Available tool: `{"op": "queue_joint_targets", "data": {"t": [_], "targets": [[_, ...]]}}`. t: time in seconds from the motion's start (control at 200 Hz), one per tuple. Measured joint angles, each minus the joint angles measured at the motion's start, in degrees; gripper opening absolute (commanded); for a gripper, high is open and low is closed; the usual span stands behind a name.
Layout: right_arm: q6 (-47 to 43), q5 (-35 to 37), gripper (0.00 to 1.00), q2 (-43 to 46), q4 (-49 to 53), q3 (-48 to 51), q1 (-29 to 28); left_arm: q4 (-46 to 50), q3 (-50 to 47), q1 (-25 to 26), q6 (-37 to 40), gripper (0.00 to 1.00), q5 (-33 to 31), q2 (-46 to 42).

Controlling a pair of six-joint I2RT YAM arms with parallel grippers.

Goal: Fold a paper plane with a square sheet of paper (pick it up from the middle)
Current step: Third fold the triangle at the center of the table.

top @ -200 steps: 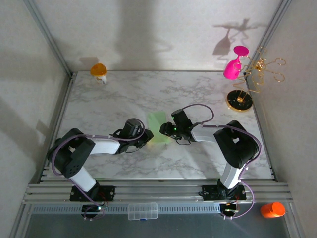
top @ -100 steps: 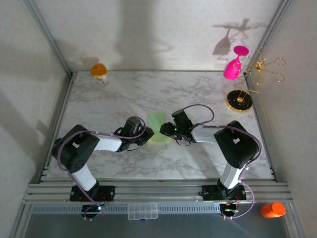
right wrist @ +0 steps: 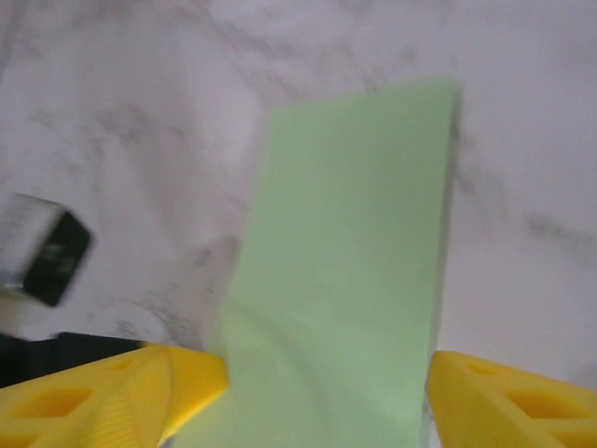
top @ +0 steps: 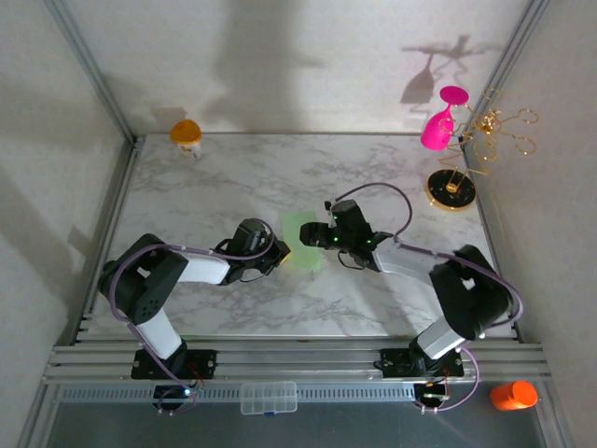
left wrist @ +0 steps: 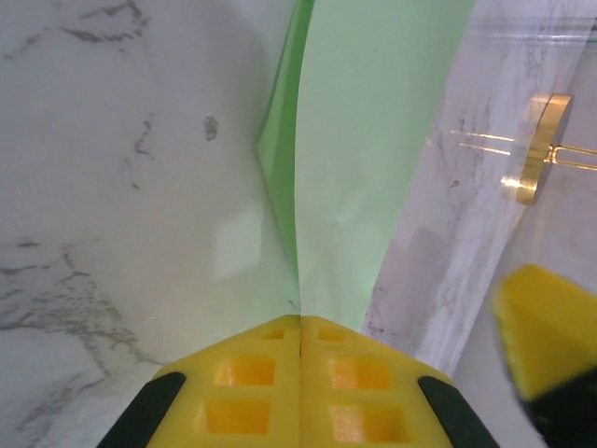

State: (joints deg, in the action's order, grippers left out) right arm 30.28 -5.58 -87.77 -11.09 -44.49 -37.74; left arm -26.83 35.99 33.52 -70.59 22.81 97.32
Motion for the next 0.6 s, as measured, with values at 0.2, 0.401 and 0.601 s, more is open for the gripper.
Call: {"op": "queue_joint_targets", "data": {"t": [0.2,0.401,0.601], "targets": [[-17.2,1.3,0.75,4.8,-7.4,4.9,0.0,2.2,2.4,0.0,-1.6,0.00,0.1,-0.5],[-30.4,-0.7,0.73,4.7,-14.6,10.6,-0.5,3.6,3.3,0.0,-2.8,0.00,0.1,-0.6],[-40.3,-1.0,0.75,4.3,-19.5,13.3,-4.0,4.2,3.5,0.0,-2.8,0.00,0.2,-0.6]]}}
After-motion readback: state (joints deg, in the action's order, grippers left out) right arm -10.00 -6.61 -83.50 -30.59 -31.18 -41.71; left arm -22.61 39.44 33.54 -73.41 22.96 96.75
